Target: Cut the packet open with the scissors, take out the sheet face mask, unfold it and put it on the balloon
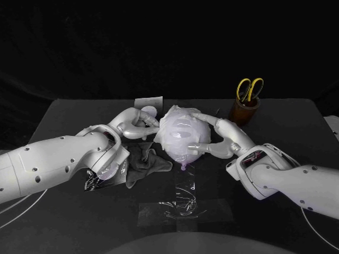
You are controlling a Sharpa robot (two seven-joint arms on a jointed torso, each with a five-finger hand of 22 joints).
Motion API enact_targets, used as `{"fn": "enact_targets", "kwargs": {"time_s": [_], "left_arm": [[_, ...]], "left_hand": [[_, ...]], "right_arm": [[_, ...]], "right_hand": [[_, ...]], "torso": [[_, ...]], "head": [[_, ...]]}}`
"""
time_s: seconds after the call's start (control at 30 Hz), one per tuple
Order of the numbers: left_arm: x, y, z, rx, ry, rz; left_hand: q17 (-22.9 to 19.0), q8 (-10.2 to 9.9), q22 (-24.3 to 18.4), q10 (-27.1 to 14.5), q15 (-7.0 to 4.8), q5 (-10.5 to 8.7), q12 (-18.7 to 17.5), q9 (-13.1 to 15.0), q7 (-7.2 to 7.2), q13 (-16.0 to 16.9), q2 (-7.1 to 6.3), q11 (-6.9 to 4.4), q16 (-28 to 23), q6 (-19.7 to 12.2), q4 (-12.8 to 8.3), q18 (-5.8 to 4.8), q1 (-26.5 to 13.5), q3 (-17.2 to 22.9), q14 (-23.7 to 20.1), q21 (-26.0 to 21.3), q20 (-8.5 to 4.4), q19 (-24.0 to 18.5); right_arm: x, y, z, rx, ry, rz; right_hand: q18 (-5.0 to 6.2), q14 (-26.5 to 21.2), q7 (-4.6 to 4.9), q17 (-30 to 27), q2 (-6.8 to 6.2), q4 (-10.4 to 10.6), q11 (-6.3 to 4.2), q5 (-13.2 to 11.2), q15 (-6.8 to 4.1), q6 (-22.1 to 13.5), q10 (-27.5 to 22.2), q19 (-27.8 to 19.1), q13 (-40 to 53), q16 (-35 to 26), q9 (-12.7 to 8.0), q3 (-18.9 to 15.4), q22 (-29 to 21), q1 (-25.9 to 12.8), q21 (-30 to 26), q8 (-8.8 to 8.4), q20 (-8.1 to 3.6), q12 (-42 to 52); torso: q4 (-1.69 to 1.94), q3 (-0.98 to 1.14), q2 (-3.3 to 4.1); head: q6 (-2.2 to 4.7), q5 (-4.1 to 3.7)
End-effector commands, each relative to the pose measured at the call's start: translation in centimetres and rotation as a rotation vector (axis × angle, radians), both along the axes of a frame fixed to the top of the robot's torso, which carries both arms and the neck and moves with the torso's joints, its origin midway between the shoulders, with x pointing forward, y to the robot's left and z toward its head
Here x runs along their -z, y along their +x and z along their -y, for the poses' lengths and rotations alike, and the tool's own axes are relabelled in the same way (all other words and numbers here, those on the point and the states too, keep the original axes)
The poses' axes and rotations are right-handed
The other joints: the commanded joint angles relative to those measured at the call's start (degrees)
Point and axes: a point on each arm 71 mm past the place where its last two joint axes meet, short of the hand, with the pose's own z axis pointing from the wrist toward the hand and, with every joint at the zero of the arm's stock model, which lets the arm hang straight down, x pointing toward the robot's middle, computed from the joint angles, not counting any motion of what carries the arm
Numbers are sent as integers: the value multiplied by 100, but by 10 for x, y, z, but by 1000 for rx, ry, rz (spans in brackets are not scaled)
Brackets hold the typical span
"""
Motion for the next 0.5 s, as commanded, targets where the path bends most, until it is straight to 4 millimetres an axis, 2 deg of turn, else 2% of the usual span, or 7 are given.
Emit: {"fn": "enact_targets", "kwargs": {"time_s": [0.03, 0.5], "left_arm": [[0, -2, 6, 59, 21, -5], [0, -4, 6, 81, 27, -24]], "left_hand": [[-51, -47, -11, -49, 10, -38, -44, -22, 8, -25, -59, 25, -9, -10, 11, 24, 5, -62, -63, -41, 8, -31], [-193, -170, -41, -131, 60, -39, -133, -134, 68, -96, -93, 74, 4, -57, 69, 23, 7, -243, -207, -105, 59, -69]], "right_arm": [[8, -3, -2, -25, -23, -50], [8, -3, -2, -25, -23, -50]], "right_hand": [[29, -27, 820, -9, 68, 0, 12, -36, -3, 19, -25, 42, 5, -39, 5, 38, 5, -6, 18, 19, -9, 32], [30, -26, 821, -9, 74, -1, 12, -36, -3, 14, -29, 48, 5, -40, 1, 40, 8, -5, 20, 17, -9, 32]], "torso": [[2, -3, 0], [4, -4, -1]], "head": [[-3, -7], [2, -20]]}}
